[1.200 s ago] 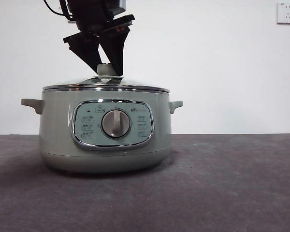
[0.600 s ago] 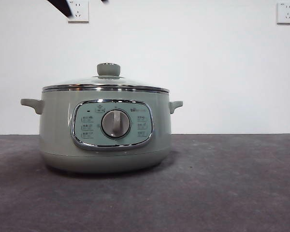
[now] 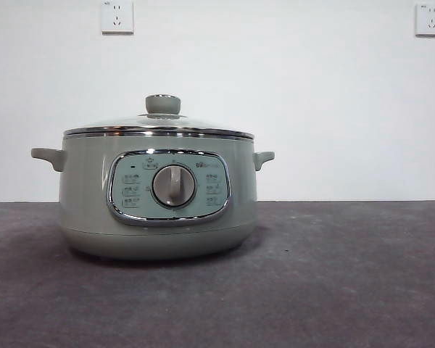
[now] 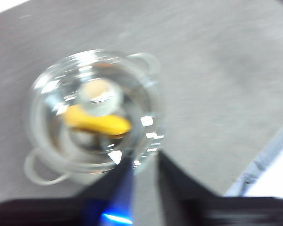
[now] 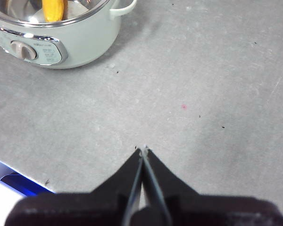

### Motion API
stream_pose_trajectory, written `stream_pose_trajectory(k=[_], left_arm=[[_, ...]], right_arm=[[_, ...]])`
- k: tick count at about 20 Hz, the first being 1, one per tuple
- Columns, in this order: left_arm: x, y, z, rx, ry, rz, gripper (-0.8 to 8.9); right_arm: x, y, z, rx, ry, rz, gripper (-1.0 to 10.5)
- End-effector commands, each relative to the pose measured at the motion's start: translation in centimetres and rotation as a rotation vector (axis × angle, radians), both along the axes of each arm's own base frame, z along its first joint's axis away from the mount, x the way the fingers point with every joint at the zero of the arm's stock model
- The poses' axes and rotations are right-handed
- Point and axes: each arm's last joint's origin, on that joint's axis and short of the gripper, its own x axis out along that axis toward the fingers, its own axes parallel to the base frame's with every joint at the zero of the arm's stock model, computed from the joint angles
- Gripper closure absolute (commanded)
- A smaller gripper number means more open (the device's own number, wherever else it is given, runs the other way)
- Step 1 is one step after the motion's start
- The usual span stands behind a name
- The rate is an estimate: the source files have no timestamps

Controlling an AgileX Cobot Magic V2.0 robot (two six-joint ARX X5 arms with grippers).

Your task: Pick up the corn,open the lid,put the corn in the pot,close the lid

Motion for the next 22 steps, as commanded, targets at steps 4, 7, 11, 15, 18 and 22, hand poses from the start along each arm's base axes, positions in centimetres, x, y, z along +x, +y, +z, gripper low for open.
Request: stream_pose_trajectory(k=[4, 7, 11, 15, 18, 22], left_arm=[[-2.3, -0.2, 0.7, -0.069, -0.006, -0.093, 8.17], [-2.1, -0.4, 0.6, -0.073, 0.004, -0.105, 8.18], [-2.0, 1.2, 0.7, 0.051, -0.097, 0.080, 8.17], [-2.1, 2.9, -3.1, 0.149, -0.050, 0.144, 8.17], [-0.9, 4.8, -10.1, 0.062, -0.201, 0.304, 8.17], [-2.0, 7.5, -22.3, -0.203, -0.485, 0.547, 8.17]], right_arm=[[0.2, 0.2, -0.3, -0.004, 0.006, -0.008, 9.5], [0.4, 0.3, -0.3, -0.010, 0.013, -0.008, 9.5], [0.6, 0.5, -0.4, -0.014, 0.018, -0.008, 9.5], [0.7, 0.6, -0.4, -0.017, 0.021, -0.008, 9.5], [0.7, 0.6, -0.4, -0.017, 0.022, -0.008, 9.5], [0.7, 0.6, -0.4, -0.017, 0.021, -0.008, 9.5]])
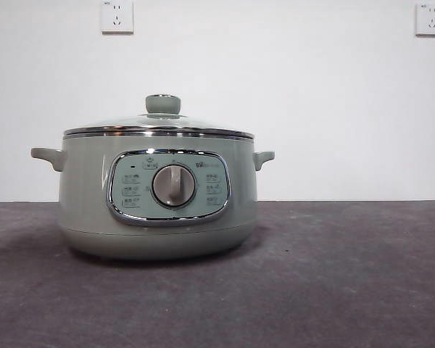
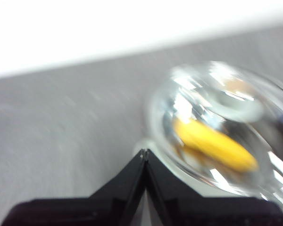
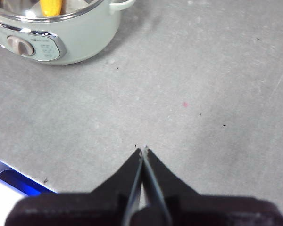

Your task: Pick up the corn,open the lid,put the corn in the pot,close the lid

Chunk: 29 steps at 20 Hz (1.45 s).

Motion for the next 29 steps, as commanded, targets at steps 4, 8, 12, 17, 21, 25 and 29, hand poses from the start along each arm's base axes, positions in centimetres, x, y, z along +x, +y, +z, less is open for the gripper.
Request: stream_pose_trajectory(k=[4, 8, 12, 17, 21, 25, 29], left_arm=[[-2.8, 2.0, -13.0, -0.225, -0.127, 0.173, 8.17], [-3.7, 2.6, -15.4, -0.187, -0.151, 0.212, 8.17], [-4.2, 2.9, -16.1, -0.082, -0.176, 0.223, 8.17], [-4.5, 2.9, -16.5, -0.005, -0.149, 0.207, 8.17], [-4.5, 2.9, -16.7, 0.000, -0.129, 0.206, 8.17], [-4.4, 2.9, -16.8, 0.002, -0.107, 0.206, 8.17], [-4.3, 2.9, -17.0, 0.004, -0.083, 0.206, 8.17]], right_arm=[[0.1, 0.1, -0.2, 0.001, 0.002, -0.008, 9.5], [0.1, 0.1, -0.2, 0.001, 0.002, -0.008, 9.5], [0.1, 0.1, -0.2, 0.001, 0.002, -0.008, 9.5], [0.1, 0.1, -0.2, 0.001, 0.001, -0.008, 9.5], [0.1, 0.1, -0.2, 0.001, 0.002, -0.008, 9.5], [0.1, 0.1, -0.2, 0.001, 0.002, -0.008, 9.5], [0.1, 0.1, -0.2, 0.001, 0.001, -0.008, 9.5]])
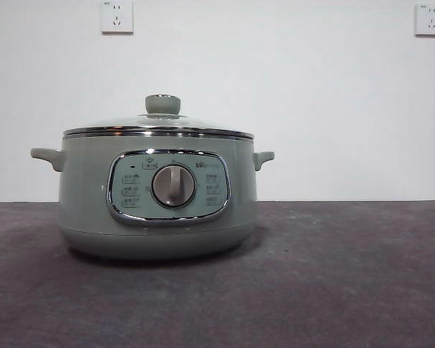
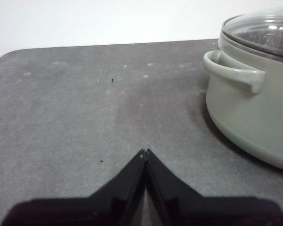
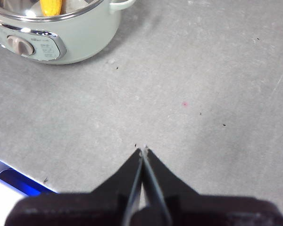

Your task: Pick up the corn,open the lid,put the corn in the pot,close the lid

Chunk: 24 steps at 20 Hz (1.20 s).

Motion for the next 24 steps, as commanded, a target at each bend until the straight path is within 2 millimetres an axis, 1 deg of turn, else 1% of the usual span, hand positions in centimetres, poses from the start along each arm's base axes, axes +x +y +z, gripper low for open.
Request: stream_pose_trajectory(k=[1, 4, 5, 7, 9, 11, 12, 14, 16, 17, 19, 24], left_arm=[[0.1, 0.0, -0.5, 0.012, 0.022, 0.002, 8.17], [0.1, 0.0, -0.6, 0.011, 0.035, 0.002, 8.17], [0.1, 0.0, -0.6, 0.011, 0.039, 0.002, 8.17], [0.2, 0.0, -0.6, 0.011, 0.043, 0.002, 8.17], [0.2, 0.0, -0.6, 0.011, 0.044, 0.002, 8.17], [0.2, 0.0, -0.7, 0.011, 0.048, 0.002, 8.17], [0.2, 0.0, -0.7, 0.011, 0.051, 0.002, 8.17], [0.2, 0.0, -0.7, 0.011, 0.053, 0.002, 8.17], [0.2, 0.0, -0.7, 0.011, 0.054, 0.002, 8.17], [0.2, 0.0, -0.7, 0.011, 0.054, 0.002, 8.17], [0.2, 0.0, -0.7, 0.011, 0.054, 0.002, 8.17], [0.2, 0.0, -0.7, 0.011, 0.055, 0.002, 8.17]], right_arm=[[0.1, 0.0, -0.2, 0.002, -0.002, -0.010, 9.5], [0.0, -0.9, -0.1, 0.017, -0.038, -0.082, 9.5], [0.0, -1.5, -0.5, 0.019, -0.049, -0.113, 9.5], [0.1, -2.6, -2.1, 0.067, -0.110, -0.219, 9.5], [0.8, -3.5, -4.8, 0.160, -0.264, -0.334, 9.5], [1.6, -4.4, -8.1, 0.277, -0.475, -0.406, 9.5], [1.9, -4.8, -9.9, 0.339, -0.563, -0.406, 9.5], [1.9, -5.6, -13.8, 0.433, -0.679, -0.338, 9.5], [1.8, -6.2, -17.3, 0.466, -0.733, -0.292, 9.5], [1.7, -6.3, -18.7, 0.464, -0.731, -0.295, 9.5], [1.6, -6.6, -20.9, 0.438, -0.717, -0.339, 9.5], [1.5, -6.7, -22.9, 0.378, -0.684, -0.395, 9.5]])
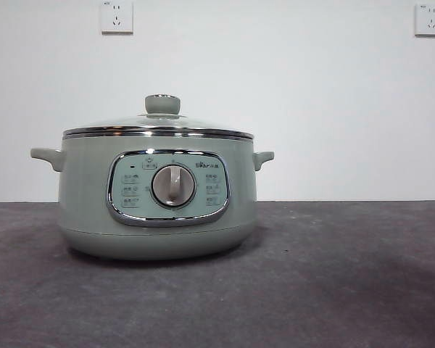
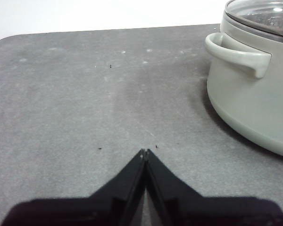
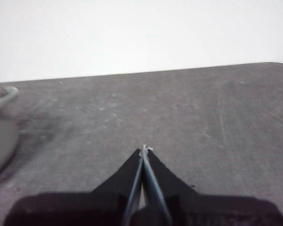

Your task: Pick up the corn,open the lid,put the corn in the pot,close the lid

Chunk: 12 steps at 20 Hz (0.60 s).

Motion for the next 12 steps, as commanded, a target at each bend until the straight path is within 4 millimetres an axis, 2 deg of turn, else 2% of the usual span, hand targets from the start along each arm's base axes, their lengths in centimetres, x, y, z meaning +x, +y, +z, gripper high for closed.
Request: stream_pose_trajectory(k=[1, 5, 12], left_arm=[[0.03, 0.03, -0.35, 0.010, 0.009, 0.002, 8.17], [0.02, 0.03, -0.35, 0.010, 0.010, 0.002, 8.17], [0.02, 0.03, -0.38, 0.010, 0.012, 0.002, 8.17]], right_arm=[[-0.18, -0.11, -0.81, -0.036, 0.044, -0.034, 9.5], [-0.58, -0.25, -1.56, -0.071, 0.116, -0.082, 9.5], [-0.67, -0.33, -1.48, -0.070, 0.106, -0.110, 9.5]])
